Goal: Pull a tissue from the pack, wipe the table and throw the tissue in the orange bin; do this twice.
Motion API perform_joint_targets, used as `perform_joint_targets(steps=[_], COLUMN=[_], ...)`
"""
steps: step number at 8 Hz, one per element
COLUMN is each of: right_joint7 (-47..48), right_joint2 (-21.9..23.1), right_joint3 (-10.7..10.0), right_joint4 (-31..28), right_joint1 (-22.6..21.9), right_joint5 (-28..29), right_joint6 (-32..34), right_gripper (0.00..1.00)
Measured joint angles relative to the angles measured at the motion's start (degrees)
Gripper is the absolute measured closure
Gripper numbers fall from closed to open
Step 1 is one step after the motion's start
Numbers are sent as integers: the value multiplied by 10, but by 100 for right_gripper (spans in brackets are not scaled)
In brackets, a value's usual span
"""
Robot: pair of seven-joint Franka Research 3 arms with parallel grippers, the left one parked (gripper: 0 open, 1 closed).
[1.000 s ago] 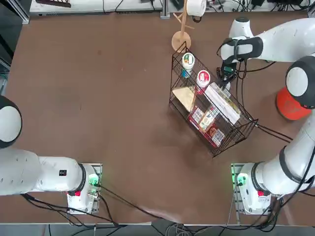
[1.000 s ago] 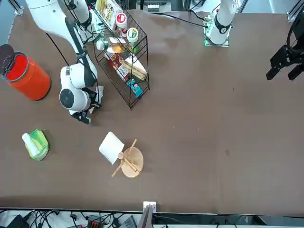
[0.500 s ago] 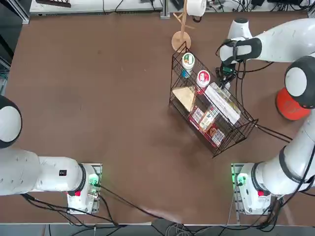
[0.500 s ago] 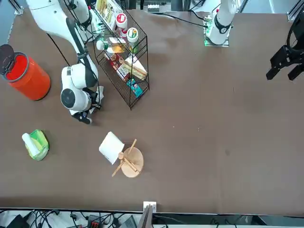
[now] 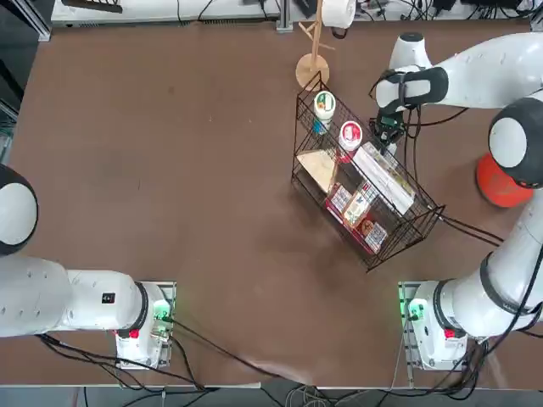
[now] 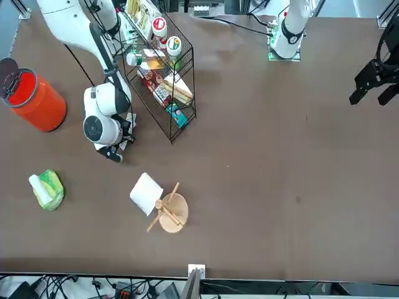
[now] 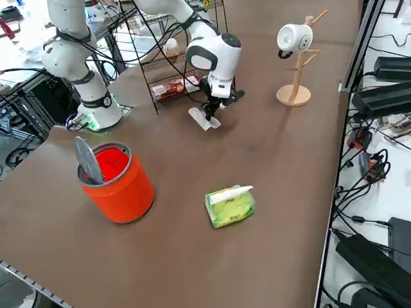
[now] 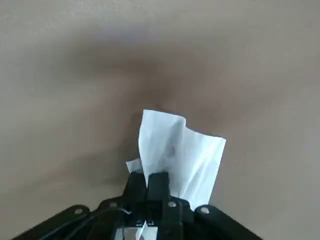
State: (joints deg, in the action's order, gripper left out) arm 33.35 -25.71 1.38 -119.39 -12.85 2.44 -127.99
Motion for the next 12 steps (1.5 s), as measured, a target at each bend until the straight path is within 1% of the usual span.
perform_joint_targets(steps=[3, 7, 10, 12], right_joint7=[0, 1, 1, 1], right_joint2=[0, 0, 0, 0], right_joint3=[1, 1, -1, -5], right_joint4=[0, 6, 6, 7], right_joint1=[-5, -9, -9, -7], right_joint5=[0, 0, -2, -14], right_joint6=[8, 79, 84, 79], right_gripper=[99, 99, 99, 99])
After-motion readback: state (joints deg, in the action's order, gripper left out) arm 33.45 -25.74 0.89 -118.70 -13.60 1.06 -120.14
